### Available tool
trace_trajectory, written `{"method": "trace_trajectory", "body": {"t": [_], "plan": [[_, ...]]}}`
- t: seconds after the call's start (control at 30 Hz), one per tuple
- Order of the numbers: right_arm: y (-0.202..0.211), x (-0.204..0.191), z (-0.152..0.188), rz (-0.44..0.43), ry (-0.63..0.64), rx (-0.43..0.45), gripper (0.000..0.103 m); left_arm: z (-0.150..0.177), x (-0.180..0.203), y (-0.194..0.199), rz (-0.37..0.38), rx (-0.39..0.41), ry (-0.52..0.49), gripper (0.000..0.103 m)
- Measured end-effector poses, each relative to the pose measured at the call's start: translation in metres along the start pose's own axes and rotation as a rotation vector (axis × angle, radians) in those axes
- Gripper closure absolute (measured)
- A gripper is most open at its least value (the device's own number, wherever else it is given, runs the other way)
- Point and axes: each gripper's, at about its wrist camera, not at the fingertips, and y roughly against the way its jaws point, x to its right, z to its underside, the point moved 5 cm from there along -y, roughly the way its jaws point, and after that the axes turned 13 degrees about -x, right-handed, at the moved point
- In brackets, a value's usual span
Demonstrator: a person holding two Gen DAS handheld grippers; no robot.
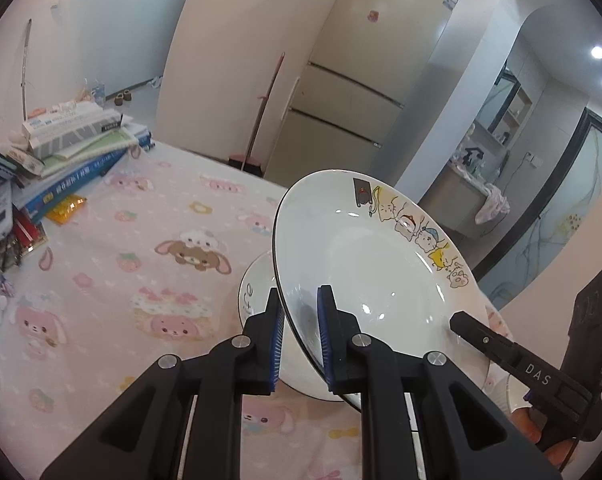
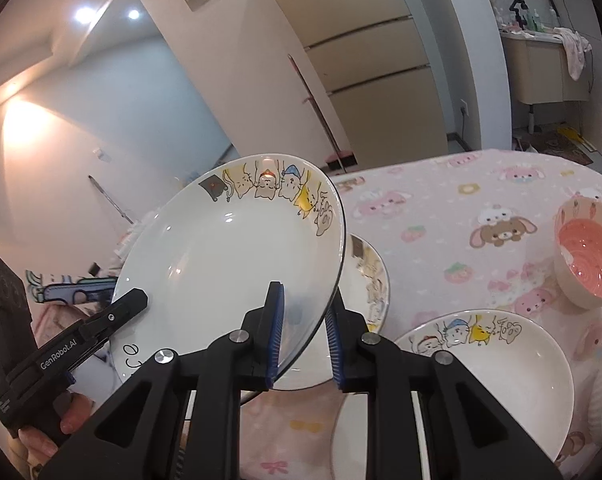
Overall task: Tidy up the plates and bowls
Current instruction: 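Lift the plate with both grippers and carry it over another plate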
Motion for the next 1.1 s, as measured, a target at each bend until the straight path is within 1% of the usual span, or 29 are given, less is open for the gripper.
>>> {"method": "trace_trajectory", "body": {"t": [0.1,0.2,0.3,0.47,0.5,0.63,0.73,0.9,1.1], "plan": [[-0.014,0.003,0.004,0.046,0.010,-0.017,0.083,0.012,-0.010,-0.026,-0.038,-0.048,0.016,0.086],[-0.028,0.005,0.008,0.122,0.024,-0.023,0.083,0.024,-0.017,-0.046,-0.052,-0.095,0.027,0.085],[-0.041,0.009,0.012,0.150,0.022,-0.050,0.083,0.029,-0.021,-0.055,-0.086,-0.103,0.016,0.084],[-0.054,0.014,0.018,0.164,0.017,-0.086,0.083,0.034,-0.024,-0.066,-0.118,-0.124,0.006,0.083],[-0.055,0.015,0.019,0.166,0.017,-0.090,0.083,0.035,-0.023,-0.068,-0.133,-0.123,-0.004,0.083],[-0.061,0.017,0.022,0.173,0.018,-0.107,0.083,0.035,-0.018,-0.065,-0.186,-0.072,-0.041,0.083],[-0.064,0.017,0.023,0.175,0.029,-0.109,0.082,0.034,-0.021,-0.067,-0.186,-0.060,-0.036,0.083],[-0.070,0.020,0.026,0.179,0.025,-0.130,0.081,0.035,-0.021,-0.075,-0.207,-0.071,-0.045,0.083],[-0.073,0.023,0.025,0.180,0.015,-0.143,0.081,0.036,-0.023,-0.082,-0.195,-0.095,-0.038,0.083]]}}
